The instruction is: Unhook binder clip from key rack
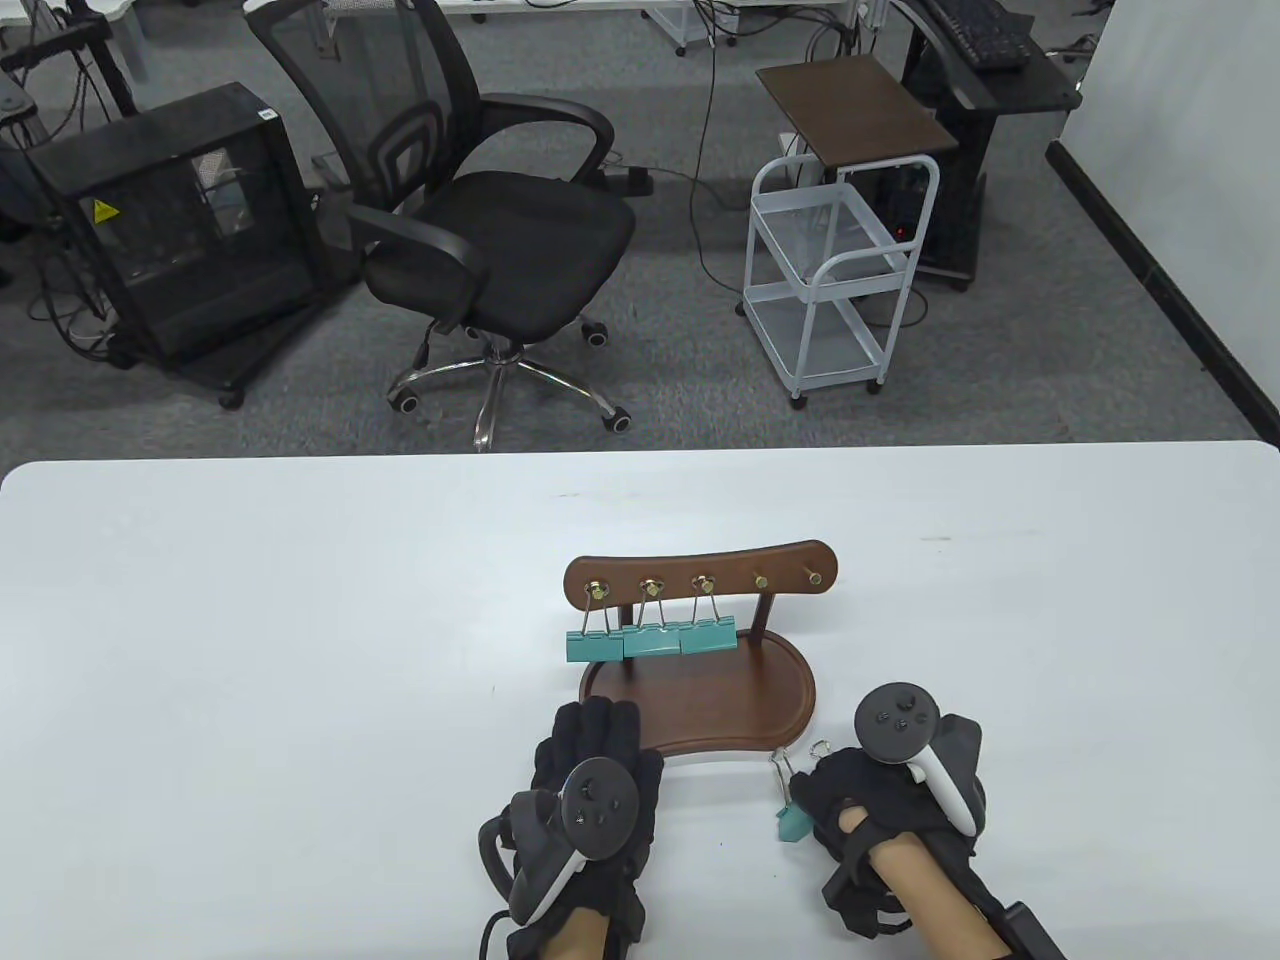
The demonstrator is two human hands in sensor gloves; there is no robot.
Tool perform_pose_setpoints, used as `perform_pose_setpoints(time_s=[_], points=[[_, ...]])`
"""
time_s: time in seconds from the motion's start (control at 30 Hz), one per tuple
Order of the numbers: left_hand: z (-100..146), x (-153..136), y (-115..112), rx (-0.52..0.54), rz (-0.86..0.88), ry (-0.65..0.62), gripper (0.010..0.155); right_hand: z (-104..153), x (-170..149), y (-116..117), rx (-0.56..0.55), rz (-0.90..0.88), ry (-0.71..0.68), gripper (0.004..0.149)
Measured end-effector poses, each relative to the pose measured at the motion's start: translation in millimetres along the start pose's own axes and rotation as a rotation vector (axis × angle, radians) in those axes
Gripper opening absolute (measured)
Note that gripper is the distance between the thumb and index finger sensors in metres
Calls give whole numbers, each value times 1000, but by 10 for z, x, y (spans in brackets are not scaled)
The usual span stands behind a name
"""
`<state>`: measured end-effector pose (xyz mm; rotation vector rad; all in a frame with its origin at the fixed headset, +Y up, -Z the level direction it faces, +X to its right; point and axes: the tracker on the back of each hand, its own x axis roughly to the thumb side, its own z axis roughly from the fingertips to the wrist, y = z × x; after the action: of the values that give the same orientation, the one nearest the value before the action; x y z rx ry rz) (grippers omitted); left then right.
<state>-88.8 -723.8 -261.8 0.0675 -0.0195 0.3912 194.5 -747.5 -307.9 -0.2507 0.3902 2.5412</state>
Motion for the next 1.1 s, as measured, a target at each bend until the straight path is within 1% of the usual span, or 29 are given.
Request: perform_pose_setpoints(time_s=[0.17,0.33,0.6,0.67,0.8,1.07,1.1], points=[[0,2,0,0,0,-1,61,-3,24,26,-1,29,-8,47],[-1,4,1,1,0,-2,61,7,62,18,-38,94,-21,47],[0,5,2,2,-3,-1,61,56,193,20,-137,316,-81,45],[0,5,1,2,-3,-1,61,64,209,26,-155,348,-89,45],[2,6,2,1,-5,-1,62,69,215,27,-181,378,-100,44],[1,6,2,0,-3,-2,62,60,159,-4,-176,350,-84,43],[4,7,6,0,-2,-3,62,59,146,-11,-161,348,-75,42]])
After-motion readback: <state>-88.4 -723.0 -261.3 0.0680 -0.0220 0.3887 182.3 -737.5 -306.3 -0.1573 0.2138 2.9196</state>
